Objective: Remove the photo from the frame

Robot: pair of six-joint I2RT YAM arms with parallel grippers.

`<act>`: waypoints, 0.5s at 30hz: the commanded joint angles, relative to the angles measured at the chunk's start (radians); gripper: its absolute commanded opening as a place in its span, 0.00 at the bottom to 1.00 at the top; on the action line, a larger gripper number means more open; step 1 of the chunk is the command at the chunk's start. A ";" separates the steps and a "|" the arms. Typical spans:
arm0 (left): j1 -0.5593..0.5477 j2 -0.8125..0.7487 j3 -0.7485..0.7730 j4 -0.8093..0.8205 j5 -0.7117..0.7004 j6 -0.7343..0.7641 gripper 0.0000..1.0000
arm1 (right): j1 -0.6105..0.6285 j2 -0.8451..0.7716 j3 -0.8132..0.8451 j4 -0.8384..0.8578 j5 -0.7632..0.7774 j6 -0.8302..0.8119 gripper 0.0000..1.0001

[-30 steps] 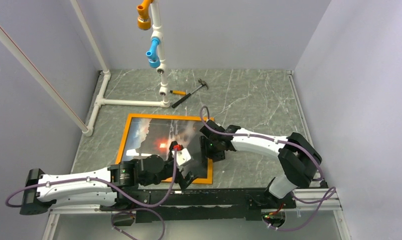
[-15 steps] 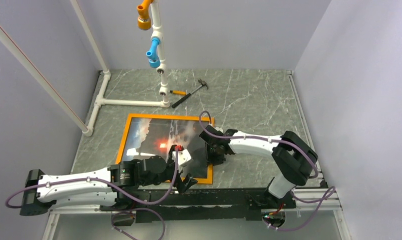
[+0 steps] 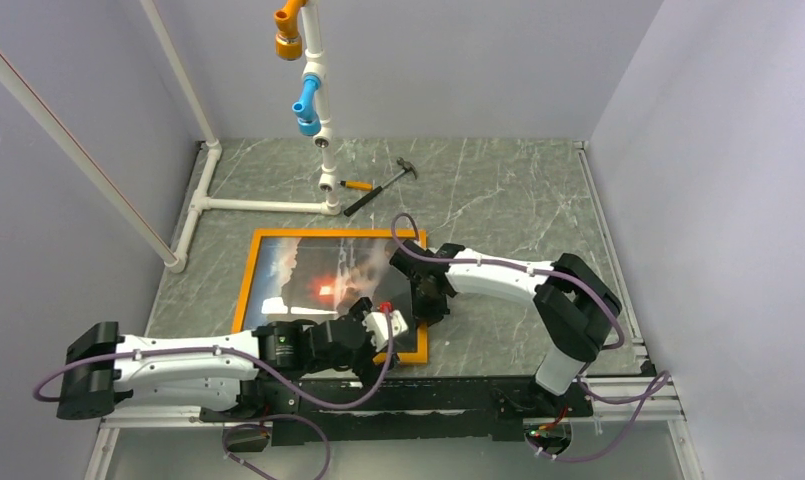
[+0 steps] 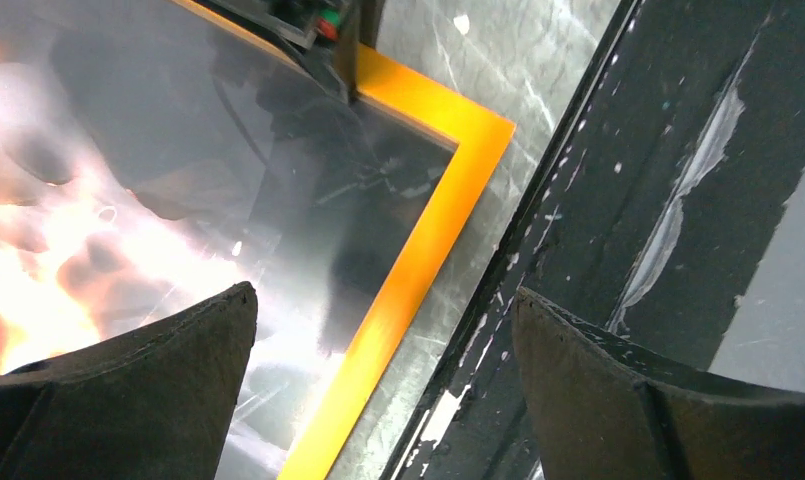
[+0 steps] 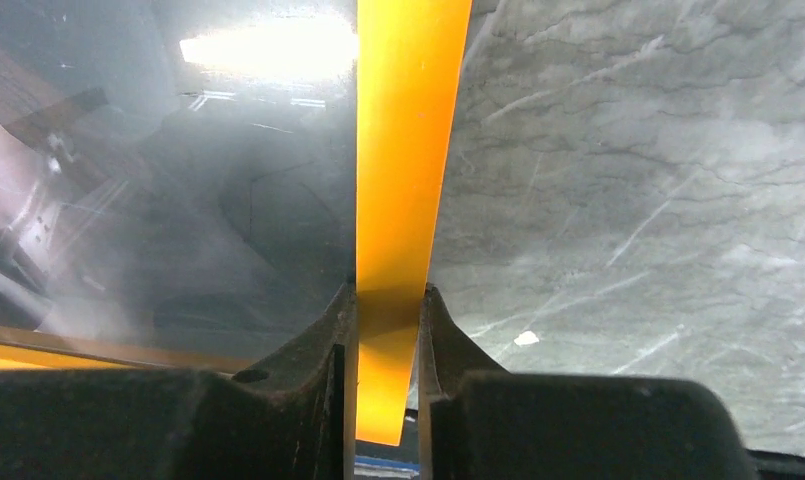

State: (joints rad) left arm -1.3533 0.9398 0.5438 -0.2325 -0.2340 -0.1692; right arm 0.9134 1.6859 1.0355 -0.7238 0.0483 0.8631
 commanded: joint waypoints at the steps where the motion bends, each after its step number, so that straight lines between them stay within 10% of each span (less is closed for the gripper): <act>1: -0.005 0.069 0.014 0.053 0.039 0.073 0.99 | 0.004 -0.051 0.086 -0.120 0.017 -0.039 0.00; 15: -0.243 0.271 0.025 0.116 -0.358 0.157 0.98 | -0.088 -0.138 0.038 -0.057 -0.215 -0.007 0.00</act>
State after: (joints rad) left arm -1.5528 1.1496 0.5438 -0.1680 -0.4278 -0.0368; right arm 0.8379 1.6188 1.0725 -0.8085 -0.0540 0.8402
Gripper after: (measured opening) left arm 0.992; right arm 0.214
